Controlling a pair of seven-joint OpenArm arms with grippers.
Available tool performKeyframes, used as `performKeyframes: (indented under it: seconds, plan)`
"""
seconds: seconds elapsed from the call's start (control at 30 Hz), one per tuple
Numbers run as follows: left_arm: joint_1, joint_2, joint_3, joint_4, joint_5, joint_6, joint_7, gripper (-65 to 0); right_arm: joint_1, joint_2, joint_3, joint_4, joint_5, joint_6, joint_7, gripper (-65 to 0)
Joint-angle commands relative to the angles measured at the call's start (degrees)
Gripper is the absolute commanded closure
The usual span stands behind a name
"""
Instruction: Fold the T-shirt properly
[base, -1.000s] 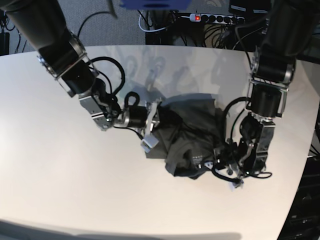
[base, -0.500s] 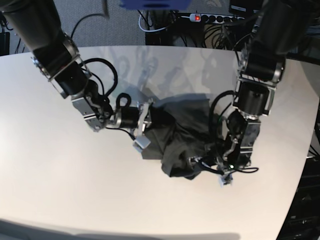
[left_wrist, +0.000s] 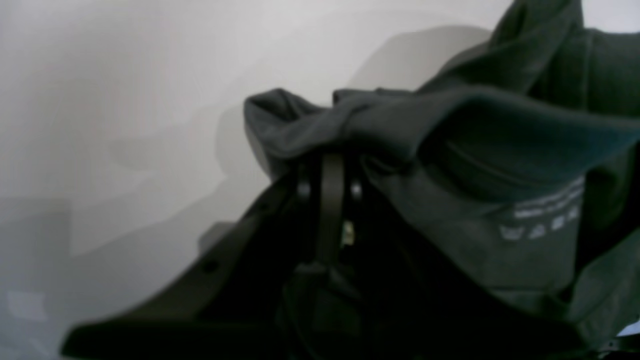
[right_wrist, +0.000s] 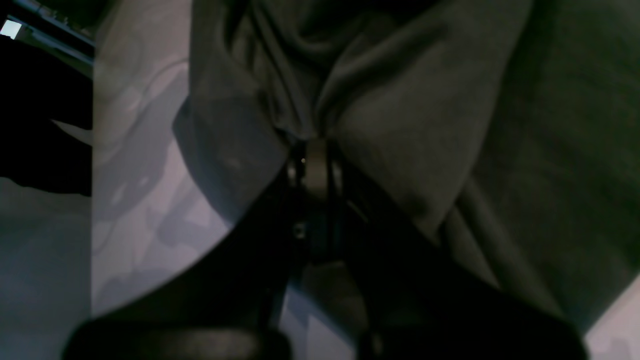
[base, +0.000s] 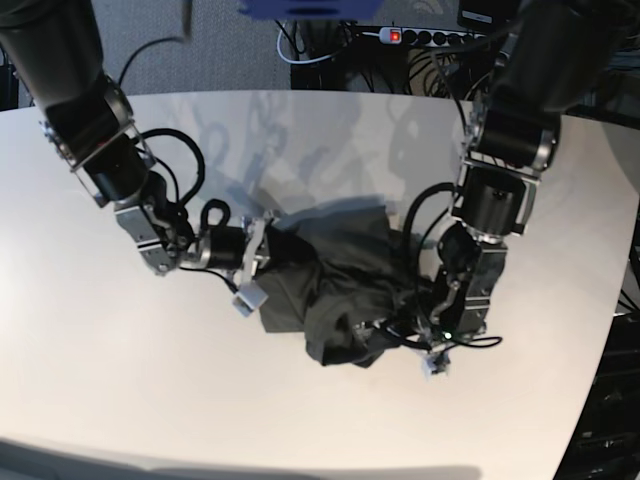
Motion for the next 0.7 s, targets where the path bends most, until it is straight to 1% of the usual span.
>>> performKeyframes:
  seconds: [0.0,0.2,0.3,0.43,0.53,0.67]
  plan:
    - [-2.2,-0.1,0.0,0.7,0.2,-0.1,-0.6,-2.2,-1.4,3.2,-1.3,-2.6,-12.8,-6.1,-15.0,-0.6]
    - [-2.2,-0.1,0.0,1.0,0.2,-0.1,-0.6,-2.2,-1.4,3.2,-1.3,-2.4,-12.8,-6.1,-14.8,-0.6]
    - [-2.2,-0.1,0.0,1.3,0.2,-0.1,-0.9,-2.2,-2.1,3.3,-1.1,1.2,-12.8,-6.1,-14.9,-0.6]
    - [-2.2,0.1,-0.1,1.3,0.2,-0.1,-3.3,-2.2,-5.4,6.4,-1.4,10.4,-12.8,-6.1,-15.2,-0.6]
    - [-2.2,1.3,0.0,0.7,0.3,-0.1,-3.5,-2.2,-7.4,9.3,-1.4,18.3,-12.8,-6.1,-17.7,-0.6]
    - [-2.2,1.6,0.0,1.3,0.3,-0.1,-3.3,-2.2,-7.8,10.9,-1.4,26.3,-12.8,-6.1,-20.1,-0.6]
